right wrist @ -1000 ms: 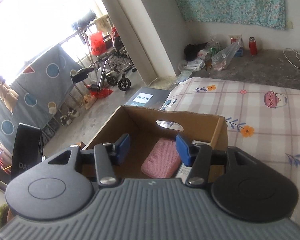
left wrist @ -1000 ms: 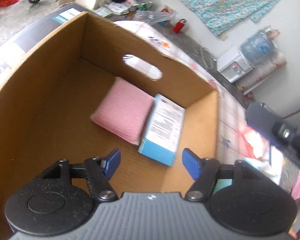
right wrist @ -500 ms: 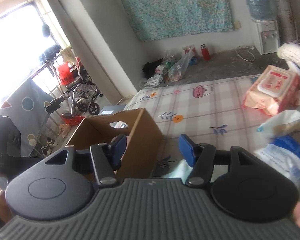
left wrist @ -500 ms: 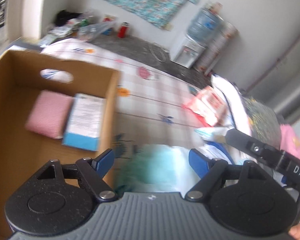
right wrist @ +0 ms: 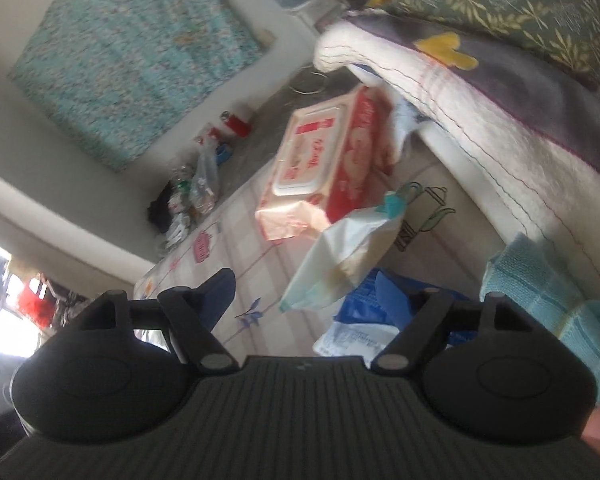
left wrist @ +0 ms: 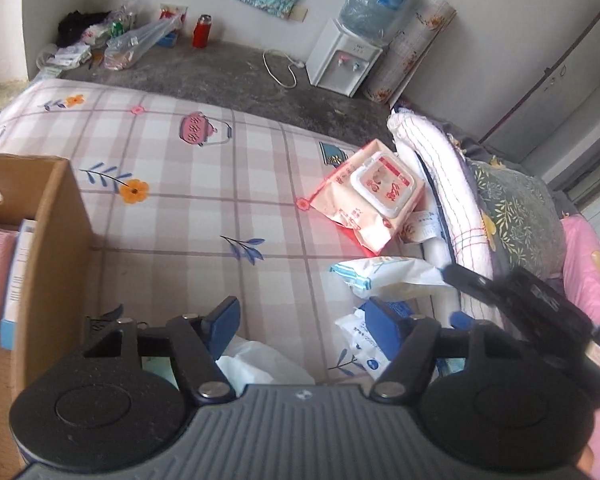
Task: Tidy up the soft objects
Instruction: 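Return the right gripper to the pile and grasp the white cotton swab bag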
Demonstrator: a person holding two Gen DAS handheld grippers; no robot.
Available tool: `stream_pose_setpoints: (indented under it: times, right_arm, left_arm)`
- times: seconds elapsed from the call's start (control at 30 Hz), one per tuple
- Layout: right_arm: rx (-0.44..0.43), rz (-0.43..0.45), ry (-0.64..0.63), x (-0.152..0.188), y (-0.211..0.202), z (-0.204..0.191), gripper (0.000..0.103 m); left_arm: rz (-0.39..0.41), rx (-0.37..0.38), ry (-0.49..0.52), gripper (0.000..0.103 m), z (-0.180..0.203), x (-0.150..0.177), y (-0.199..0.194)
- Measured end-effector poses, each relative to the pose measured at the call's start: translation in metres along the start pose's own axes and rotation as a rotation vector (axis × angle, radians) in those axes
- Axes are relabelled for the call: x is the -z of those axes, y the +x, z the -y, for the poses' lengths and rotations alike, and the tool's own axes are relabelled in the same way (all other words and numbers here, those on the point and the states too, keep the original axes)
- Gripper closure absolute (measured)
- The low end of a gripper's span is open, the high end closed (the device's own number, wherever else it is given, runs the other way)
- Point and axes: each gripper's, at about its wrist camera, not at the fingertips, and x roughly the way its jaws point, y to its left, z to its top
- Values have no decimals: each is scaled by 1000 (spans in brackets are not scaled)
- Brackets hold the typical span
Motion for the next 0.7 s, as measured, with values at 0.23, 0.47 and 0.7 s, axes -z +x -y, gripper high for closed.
stream_pose_setpoints:
  times: [0.23,0.47,0.7]
  right_arm:
    - [79,-31,123,-22,83,12,24]
    - [23,-14,120,-21,99,21,59]
    - [-190,-96,56,-22,54,19,60]
  left_arm:
    - [-45,-1,-7,34,-3,7,18]
    - [-1,9,13,35,-9,9,3]
    - [28,87,85,35,2,16,-18]
